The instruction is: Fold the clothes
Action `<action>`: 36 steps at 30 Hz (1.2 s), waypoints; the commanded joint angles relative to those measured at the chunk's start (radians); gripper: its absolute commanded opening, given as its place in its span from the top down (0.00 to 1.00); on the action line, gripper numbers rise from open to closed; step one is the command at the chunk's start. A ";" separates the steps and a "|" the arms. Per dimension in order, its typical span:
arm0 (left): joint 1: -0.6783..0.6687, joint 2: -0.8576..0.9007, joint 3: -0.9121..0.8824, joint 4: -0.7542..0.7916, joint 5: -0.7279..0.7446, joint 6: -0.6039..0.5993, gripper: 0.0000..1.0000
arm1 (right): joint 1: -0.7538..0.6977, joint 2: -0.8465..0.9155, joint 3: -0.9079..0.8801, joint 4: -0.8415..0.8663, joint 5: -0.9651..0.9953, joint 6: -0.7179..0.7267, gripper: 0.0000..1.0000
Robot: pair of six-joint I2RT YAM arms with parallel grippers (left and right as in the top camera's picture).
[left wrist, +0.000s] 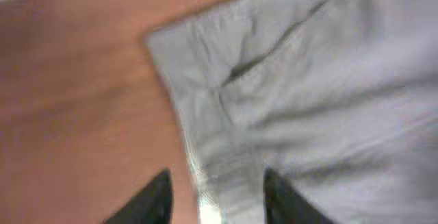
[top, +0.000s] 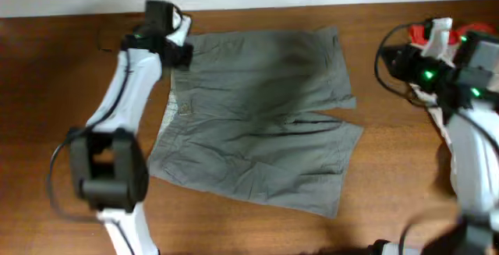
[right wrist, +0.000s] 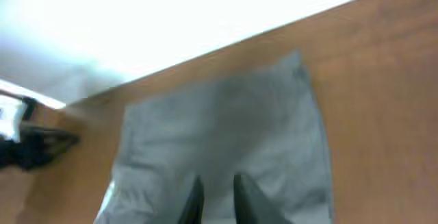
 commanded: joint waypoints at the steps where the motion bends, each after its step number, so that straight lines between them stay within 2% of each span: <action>1: 0.002 -0.231 0.034 -0.151 -0.006 -0.032 0.53 | -0.002 -0.208 -0.003 -0.132 0.055 -0.019 0.78; 4: 0.002 -0.308 0.034 -0.297 -0.007 -0.095 0.53 | -0.002 -0.322 -0.003 -0.255 0.071 0.003 0.76; 6: 0.003 -0.339 0.034 -0.371 -0.007 -0.140 0.53 | -0.002 -0.376 -0.003 -0.327 0.073 0.003 0.64; 7: 0.003 -0.354 0.034 -0.414 -0.007 -0.169 0.56 | -0.002 -0.407 -0.003 -0.376 0.075 0.003 0.64; 9: 0.003 -0.377 0.034 -0.470 -0.007 -0.221 0.69 | -0.002 -0.440 -0.003 -0.449 0.075 0.003 0.64; 10: 0.003 -0.391 0.034 -0.496 -0.007 -0.240 0.71 | -0.002 -0.457 -0.003 -0.502 0.075 0.002 0.64; 13: 0.003 -0.431 0.033 -0.534 -0.021 -0.244 0.72 | -0.001 -0.476 -0.003 -0.608 0.078 -0.025 0.64; 17: 0.003 -0.503 0.016 -0.595 -0.123 -0.311 0.71 | -0.001 -0.477 -0.003 -0.750 0.095 -0.086 0.60; 21: 0.006 -0.597 -0.101 -0.565 -0.188 -0.379 0.70 | -0.001 -0.462 -0.003 -0.851 0.106 -0.142 0.56; 24: 0.034 -0.672 -0.264 -0.486 -0.198 -0.436 0.52 | -0.001 -0.446 -0.003 -0.900 0.143 -0.148 0.51; 25: 0.068 -0.705 -0.379 -0.428 -0.185 -0.473 0.42 | -0.001 -0.435 -0.003 -0.926 0.150 -0.168 0.48; 27: 0.116 -0.720 -0.497 -0.358 -0.110 -0.481 0.34 | -0.001 -0.422 -0.005 -0.953 0.154 -0.185 0.44; 29: 0.168 -0.714 -0.600 -0.289 0.017 -0.480 0.29 | -0.001 -0.407 -0.015 -0.972 0.167 -0.186 0.40; 32: 0.232 -0.689 -0.729 -0.198 0.185 -0.480 0.28 | -0.001 -0.388 -0.058 -0.975 0.172 -0.193 0.36; 36: 0.277 -0.635 -0.822 -0.141 0.261 -0.480 0.28 | -0.001 -0.367 -0.151 -0.974 0.172 -0.193 0.35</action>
